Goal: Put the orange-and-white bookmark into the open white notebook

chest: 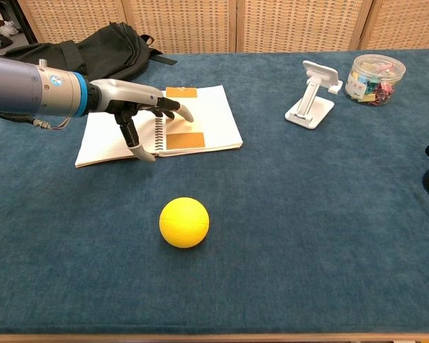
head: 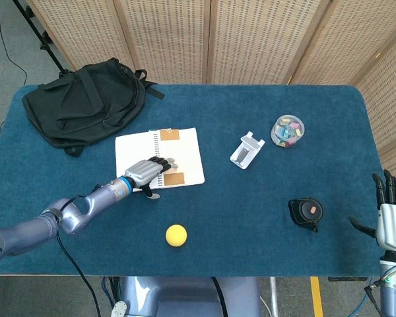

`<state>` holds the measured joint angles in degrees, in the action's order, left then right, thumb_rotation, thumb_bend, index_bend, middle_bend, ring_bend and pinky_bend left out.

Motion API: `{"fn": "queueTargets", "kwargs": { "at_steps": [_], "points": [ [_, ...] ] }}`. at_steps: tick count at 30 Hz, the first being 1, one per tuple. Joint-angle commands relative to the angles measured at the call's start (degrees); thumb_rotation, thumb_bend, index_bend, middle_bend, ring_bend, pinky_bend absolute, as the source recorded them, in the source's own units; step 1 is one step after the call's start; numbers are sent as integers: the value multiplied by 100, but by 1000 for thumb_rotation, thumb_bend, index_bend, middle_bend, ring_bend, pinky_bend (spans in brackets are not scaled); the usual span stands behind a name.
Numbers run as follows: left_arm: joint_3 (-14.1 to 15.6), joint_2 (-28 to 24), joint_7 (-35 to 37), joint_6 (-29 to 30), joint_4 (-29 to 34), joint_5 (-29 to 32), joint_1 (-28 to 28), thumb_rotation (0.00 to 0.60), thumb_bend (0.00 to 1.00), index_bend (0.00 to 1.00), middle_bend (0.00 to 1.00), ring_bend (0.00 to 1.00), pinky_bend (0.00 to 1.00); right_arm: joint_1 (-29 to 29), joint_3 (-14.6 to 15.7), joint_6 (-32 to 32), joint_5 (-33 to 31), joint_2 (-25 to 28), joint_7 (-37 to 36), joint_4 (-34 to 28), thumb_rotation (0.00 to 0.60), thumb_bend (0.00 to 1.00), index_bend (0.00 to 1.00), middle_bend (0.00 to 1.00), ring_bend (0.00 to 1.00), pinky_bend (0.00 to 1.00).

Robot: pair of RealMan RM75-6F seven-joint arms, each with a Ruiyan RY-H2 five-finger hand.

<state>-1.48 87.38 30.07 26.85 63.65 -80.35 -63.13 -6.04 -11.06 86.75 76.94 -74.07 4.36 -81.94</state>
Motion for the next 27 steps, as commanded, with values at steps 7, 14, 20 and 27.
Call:
{"fn": "queueTargets", "kwargs": {
  "at_steps": [7, 14, 20, 27],
  "points": [
    [-6, -64, 385, -228, 116, -130, -22, 600, 237, 66, 0, 0, 0, 21, 6, 31, 17, 13, -21, -11, 600, 0, 0, 0, 0, 0],
    [-96, -75, 374, -296, 166, 19, 27, 600, 248, 66, 0, 0, 0, 37, 14, 46, 40, 41, -60, -39, 600, 0, 0, 0, 0, 0],
    [-179, -149, 238, -452, 252, 209, 22, 600, 250, 66, 0, 0, 0, 52, 12, 65, 51, 63, -97, -63, 600, 0, 0, 0, 0, 0],
    [-226, -297, -225, -585, 394, 376, -42, 600, 249, 66, 0, 0, 0, 61, 20, 68, 60, 72, -101, -76, 600, 0, 0, 0, 0, 0]
  ]
}}
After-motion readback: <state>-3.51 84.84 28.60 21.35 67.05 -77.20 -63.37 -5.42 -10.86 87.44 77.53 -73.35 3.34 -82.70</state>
